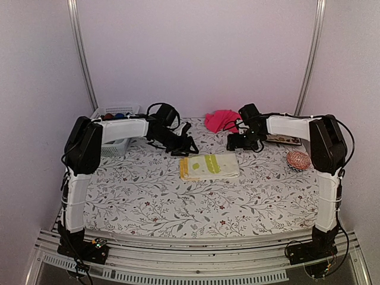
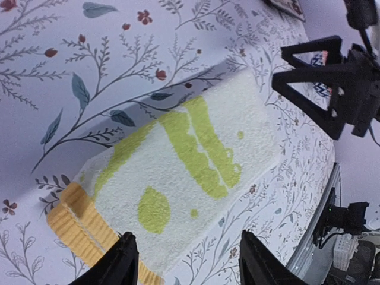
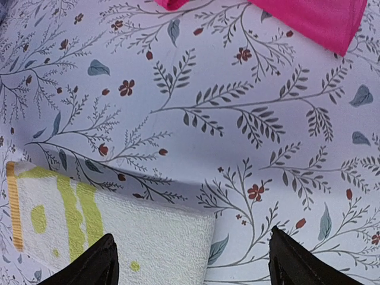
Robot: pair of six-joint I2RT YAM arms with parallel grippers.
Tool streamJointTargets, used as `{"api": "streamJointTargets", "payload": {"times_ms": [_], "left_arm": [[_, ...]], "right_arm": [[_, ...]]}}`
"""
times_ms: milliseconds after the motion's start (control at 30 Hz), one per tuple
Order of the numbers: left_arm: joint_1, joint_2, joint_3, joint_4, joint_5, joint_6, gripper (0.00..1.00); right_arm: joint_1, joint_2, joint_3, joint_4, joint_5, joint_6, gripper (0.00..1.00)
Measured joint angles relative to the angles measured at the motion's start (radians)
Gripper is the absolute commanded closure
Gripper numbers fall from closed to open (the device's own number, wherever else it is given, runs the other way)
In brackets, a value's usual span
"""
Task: Roll the towels
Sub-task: Rotate the towel at the center of the board.
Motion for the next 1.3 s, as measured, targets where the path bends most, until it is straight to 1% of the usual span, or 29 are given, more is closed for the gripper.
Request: {"api": "streamJointTargets", "payload": {"times_ms": [133, 167, 400, 500, 700, 933, 1167, 1300], "left_arm": [[-0.006, -0.075, -0.056, 0.000, 0.078, 0.036, 0.41], [-0.009, -0.092, -0.077, -0.002, 0.100, 0.051, 0.41], [-0.053, -0.111, -0.224, -0.039, 0.214, 0.159, 0.40], [-0.064, -0.102, -0.248, -0.065, 0.237, 0.188, 0.39], [-0.064, -0.074, -0.249, -0.078, 0.256, 0.217, 0.38], [-0.064, -0.025, -0.236, -0.088, 0.256, 0.217, 0.38], [-0.055, -0.001, -0.185, -0.093, 0.200, 0.195, 0.38], [-0.035, 0.017, -0.158, -0.069, 0.178, 0.164, 0.38]], "right_arm": [[0.000, 0.027, 0.061, 0.022, 0.034, -0.027, 0.03], [0.000, 0.041, 0.081, 0.025, 0.051, -0.036, 0.02], [0.000, 0.198, 0.256, 0.017, 0.193, -0.069, 0.00], [0.000, 0.235, 0.287, 0.004, 0.239, -0.072, 0.00], [0.011, 0.248, 0.285, -0.026, 0.310, -0.084, 0.00], [0.027, 0.244, 0.222, -0.035, 0.339, -0.106, 0.01], [0.033, 0.196, 0.147, -0.023, 0.348, -0.118, 0.01], [0.035, 0.140, 0.066, -0.034, 0.341, -0.118, 0.01]]}}
